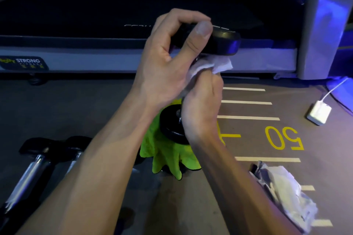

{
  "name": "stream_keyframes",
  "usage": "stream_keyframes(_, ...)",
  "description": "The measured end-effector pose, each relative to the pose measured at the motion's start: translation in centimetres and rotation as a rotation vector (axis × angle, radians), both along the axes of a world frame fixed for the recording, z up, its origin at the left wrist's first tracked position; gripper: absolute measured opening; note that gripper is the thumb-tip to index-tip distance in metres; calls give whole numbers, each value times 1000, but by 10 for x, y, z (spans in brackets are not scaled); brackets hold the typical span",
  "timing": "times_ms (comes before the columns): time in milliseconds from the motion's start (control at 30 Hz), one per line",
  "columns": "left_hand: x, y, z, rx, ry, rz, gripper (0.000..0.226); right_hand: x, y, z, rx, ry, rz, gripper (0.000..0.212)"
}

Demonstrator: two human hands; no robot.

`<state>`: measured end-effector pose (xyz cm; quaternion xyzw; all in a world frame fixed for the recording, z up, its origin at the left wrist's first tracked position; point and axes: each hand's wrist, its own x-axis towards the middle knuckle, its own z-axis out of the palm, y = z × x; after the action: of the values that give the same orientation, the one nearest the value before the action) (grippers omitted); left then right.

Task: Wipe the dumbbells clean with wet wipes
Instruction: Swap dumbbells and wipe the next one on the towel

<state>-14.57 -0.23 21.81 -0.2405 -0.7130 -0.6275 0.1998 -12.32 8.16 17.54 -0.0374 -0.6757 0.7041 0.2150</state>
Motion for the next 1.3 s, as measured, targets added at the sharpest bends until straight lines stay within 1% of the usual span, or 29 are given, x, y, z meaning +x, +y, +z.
stream_keyframes(33,1,1,0,-9,6,-9,10,-2,1,0,41,-28,-12,23)
stream_keyframes(100,2,0,-1,-24,22,-11,10,-13,4,6,112,-227,11,21)
stream_keyframes(167,1,-3,-2,-24,16,-4,12,-20,9,20,-96,-333,156,39)
stream_keyframes(200,0,-5,-1,-13,-2,2,14,-22,11,26,-238,-345,221,48)
stream_keyframes(233,-1,-6,-1,-1,-23,-1,16,-22,10,30,-333,-337,248,51)
stream_keyframes(267,-1,-7,-2,7,-38,-9,17,-22,10,30,-376,-320,226,44)
stream_keyframes(333,-2,-8,-1,-1,-41,-18,18,-21,3,30,-433,-217,100,15)
stream_keyframes(367,-1,-9,-1,-9,-36,-22,18,-21,0,31,-522,-175,77,10)
stream_keyframes(433,0,-8,-1,-18,-33,-33,16,-26,-1,24,-553,-194,17,33)
stream_keyframes(467,0,-10,-2,-13,-33,-29,16,-30,0,22,-519,-229,54,35)
stream_keyframes(500,2,-12,-2,-5,-35,-25,17,-33,3,22,-507,-277,147,34)
stream_keyframes(567,4,-14,-4,-9,-28,-39,19,-38,18,27,-539,-338,472,28)
stream_keyframes(633,5,-15,-5,-14,-16,-62,18,-41,30,30,-544,-409,759,30)
stream_keyframes(667,5,-15,-4,-20,-12,-67,17,-40,30,31,-505,-418,816,30)
stream_keyframes(700,5,-15,-4,-25,-13,-71,17,-41,30,31,-508,-422,819,29)
stream_keyframes(733,4,-17,-3,-24,-13,-72,17,-39,26,31,-544,-413,761,32)
stream_keyframes(767,4,-18,-3,-15,-8,-68,17,-35,20,29,-624,-389,656,42)
stream_keyframes(800,5,-18,-4,-1,0,-64,17,-28,13,30,-699,-361,481,51)
stream_keyframes(833,6,-18,-5,9,11,-55,16,-19,7,28,-700,-311,276,54)
stream_keyframes(867,6,-16,-6,9,23,-38,15,-8,-2,29,-610,-238,86,49)
stream_keyframes(900,6,-14,-7,4,28,-17,13,1,-12,29,-456,-158,-24,38)
stream_keyframes(933,6,-11,-7,5,20,1,11,9,-22,30,-297,-73,-63,22)
stream_keyframes(967,6,-10,-7,10,7,15,11,15,-28,29,-174,-29,-65,11)
stream_keyframes(1000,5,-10,-7,14,-2,23,11,16,-30,27,-102,-21,-70,11)
stream_keyframes(1100,5,-16,-6,11,-13,-5,15,9,-13,19,13,82,59,17)
stream_keyframes(1167,6,-19,-4,7,-19,-55,15,-2,1,17,83,79,116,23)
stream_keyframes(1200,6,-20,-4,9,-24,-66,15,-10,7,16,49,42,155,26)
stream_keyframes(1233,5,-20,-3,11,-27,-67,15,-18,13,15,-43,-9,226,29)
stream_keyframes(1300,4,-20,-4,12,-20,-51,15,-34,22,16,-300,-123,477,43)
